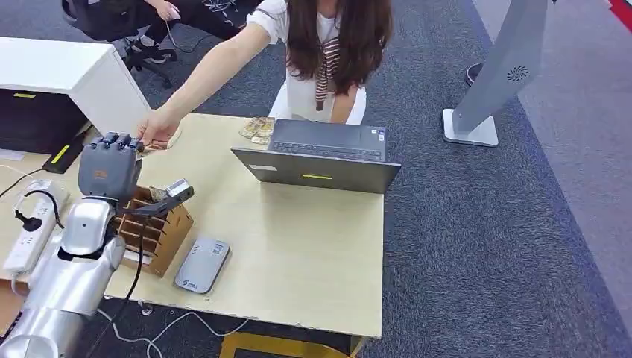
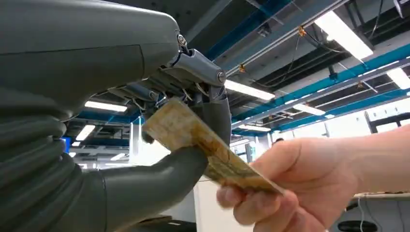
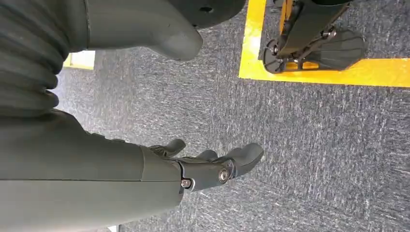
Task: Pass the card to the sensor for recognition and then transmit it.
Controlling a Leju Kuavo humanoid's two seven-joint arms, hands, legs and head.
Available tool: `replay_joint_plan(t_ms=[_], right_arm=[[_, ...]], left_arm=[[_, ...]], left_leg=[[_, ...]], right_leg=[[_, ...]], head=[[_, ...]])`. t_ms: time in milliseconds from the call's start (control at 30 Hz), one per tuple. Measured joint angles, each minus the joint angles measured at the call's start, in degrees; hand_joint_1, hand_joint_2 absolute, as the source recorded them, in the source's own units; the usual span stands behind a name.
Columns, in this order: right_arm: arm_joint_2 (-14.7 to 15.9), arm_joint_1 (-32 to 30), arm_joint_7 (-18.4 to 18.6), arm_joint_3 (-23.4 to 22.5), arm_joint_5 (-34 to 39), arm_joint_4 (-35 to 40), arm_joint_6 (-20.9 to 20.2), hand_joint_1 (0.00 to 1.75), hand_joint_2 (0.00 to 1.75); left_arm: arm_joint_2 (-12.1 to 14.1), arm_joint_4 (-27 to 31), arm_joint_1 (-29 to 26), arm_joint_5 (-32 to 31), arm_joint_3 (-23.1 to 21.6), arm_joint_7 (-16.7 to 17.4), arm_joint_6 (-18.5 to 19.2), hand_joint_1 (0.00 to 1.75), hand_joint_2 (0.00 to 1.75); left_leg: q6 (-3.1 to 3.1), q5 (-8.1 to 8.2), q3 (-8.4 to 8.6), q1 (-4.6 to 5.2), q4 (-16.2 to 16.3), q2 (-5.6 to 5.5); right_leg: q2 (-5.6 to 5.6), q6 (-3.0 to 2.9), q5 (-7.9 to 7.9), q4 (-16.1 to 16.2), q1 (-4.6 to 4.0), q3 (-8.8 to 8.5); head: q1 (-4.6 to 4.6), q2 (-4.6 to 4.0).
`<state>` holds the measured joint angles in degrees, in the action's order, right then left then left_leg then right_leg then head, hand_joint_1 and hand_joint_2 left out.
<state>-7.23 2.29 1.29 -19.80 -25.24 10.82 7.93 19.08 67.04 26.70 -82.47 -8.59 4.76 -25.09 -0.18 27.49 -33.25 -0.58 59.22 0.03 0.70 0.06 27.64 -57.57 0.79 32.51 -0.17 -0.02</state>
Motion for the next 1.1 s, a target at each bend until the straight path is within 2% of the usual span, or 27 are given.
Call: replay_joint_plan(t_ms=[367, 600, 867, 933, 1100], right_arm=[[0.0, -0.01, -0.13, 0.0, -0.11, 0.0, 0.02, 0.0, 1.75], [-0.02, -0.03, -0.24, -0.02, -0.11, 0.0, 0.07, 0.0, 1.75], [-0.02, -0.02, -0.24, -0.04, -0.09, 0.0, 0.11, 0.0, 1.75], [-0.02, -0.04, -0.24, -0.15, 0.07, 0.0, 0.28, 0.0, 1.75], [-0.18, -0.14, -0.31, -0.85, 0.24, 0.0, 0.66, 0.0, 1.75]], left_arm=[[-0.28, 0.59, -0.11, 0.5, -0.94, -0.81, 0.61, 1.75, 1.75], [-1.01, 5.55, -2.84, 1.81, -2.23, -1.68, 0.2, 1.75, 1.75], [-1.07, 7.25, -3.73, 2.31, -2.34, -1.97, 0.02, 1.75, 1.75], [-1.27, 8.77, -5.02, 2.95, -2.49, -2.97, -0.46, 1.75, 1.75], [-2.05, 17.1, -11.65, 3.45, -4.79, -3.5, -1.73, 1.75, 1.75]], left_leg=[[0.0, 0.0, 0.0, 0.0, 0.0, 0.01], [0.0, 0.0, -0.02, 0.01, 0.0, 0.0], [0.0, 0.0, -0.02, 0.0, 0.0, 0.0], [0.0, 0.0, -0.01, 0.01, 0.0, 0.01], [0.0, 0.1, -0.03, 0.02, 0.0, 0.01]], right_leg=[[0.01, 0.0, 0.0, 0.0, 0.0, 0.01], [0.0, 0.0, 0.0, 0.0, 0.0, 0.01], [-0.01, 0.0, 0.0, 0.0, 0.0, 0.01], [0.01, 0.0, 0.0, 0.0, 0.01, 0.01], [0.01, 0.04, 0.04, 0.03, 0.01, 0.01]], head=[[0.0, 0.02], [0.0, 0.02], [0.0, 0.02], [0.0, 0.02], [0.02, 0.02]])
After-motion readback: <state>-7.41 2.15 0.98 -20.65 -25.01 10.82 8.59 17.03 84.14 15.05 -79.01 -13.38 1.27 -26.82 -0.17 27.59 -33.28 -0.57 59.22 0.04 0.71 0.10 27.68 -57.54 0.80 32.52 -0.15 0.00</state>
